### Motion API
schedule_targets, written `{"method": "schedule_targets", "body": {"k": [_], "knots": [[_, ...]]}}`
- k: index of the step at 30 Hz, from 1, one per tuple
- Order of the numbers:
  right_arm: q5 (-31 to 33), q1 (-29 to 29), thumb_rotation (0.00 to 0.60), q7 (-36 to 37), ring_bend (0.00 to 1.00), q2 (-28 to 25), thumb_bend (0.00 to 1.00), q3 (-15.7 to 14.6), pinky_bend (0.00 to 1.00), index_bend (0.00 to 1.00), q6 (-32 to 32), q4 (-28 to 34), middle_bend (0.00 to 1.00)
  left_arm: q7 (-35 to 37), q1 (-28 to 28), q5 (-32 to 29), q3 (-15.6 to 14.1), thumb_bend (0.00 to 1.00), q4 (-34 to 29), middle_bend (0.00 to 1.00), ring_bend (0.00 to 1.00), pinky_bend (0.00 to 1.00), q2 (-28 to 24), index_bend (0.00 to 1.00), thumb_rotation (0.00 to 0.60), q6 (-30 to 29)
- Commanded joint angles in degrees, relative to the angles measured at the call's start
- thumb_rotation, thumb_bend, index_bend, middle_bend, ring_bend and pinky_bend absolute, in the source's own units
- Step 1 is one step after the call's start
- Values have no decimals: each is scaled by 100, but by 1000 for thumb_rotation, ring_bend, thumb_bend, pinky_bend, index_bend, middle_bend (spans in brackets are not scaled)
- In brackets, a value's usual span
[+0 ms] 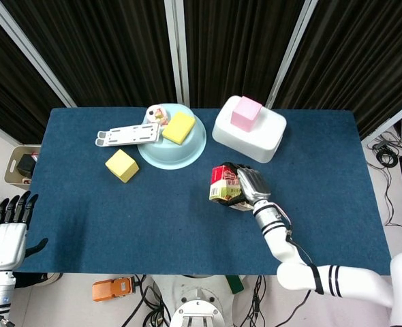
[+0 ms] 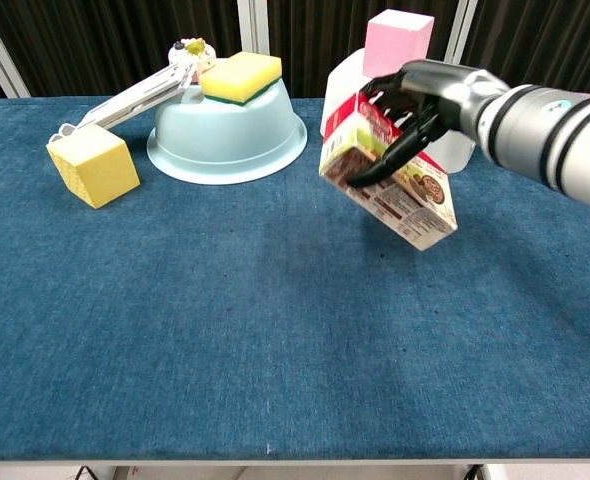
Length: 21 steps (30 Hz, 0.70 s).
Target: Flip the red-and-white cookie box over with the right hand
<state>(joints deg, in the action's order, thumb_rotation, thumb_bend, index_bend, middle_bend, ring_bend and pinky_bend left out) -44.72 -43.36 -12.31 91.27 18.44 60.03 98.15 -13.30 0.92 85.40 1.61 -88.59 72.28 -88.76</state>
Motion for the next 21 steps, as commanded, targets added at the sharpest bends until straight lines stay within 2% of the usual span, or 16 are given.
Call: {"method": "schedule_targets", "body": {"k": [1,6,9,14,21], "knots": [[-1921,1004,588,2924,280,-246,183,64,247,507,-342,-319,404,-20,10,6,-1,125,-14,0,0,0,7,0,600,11],[-3044,1171,588,5300,282,99,184,-29,250,507,-271,-1222,406,-84,31,13,3,125,-65,0,0,0,12,0,600,29],[-3644,1101,588,6279,282,380,184,-208,250,501,-123,-1872,406,-125,45,14,0,126,-92,0,0,0,19,0,600,52],[-4365,929,589,7268,282,996,183,-545,250,487,334,-3069,406,-147,48,-18,-3,125,-96,0,0,0,43,0,600,78],[-4673,738,598,8185,280,1812,201,-794,250,462,808,-4458,406,-124,37,-54,-9,125,-64,0,0,0,54,0,600,91]]}}
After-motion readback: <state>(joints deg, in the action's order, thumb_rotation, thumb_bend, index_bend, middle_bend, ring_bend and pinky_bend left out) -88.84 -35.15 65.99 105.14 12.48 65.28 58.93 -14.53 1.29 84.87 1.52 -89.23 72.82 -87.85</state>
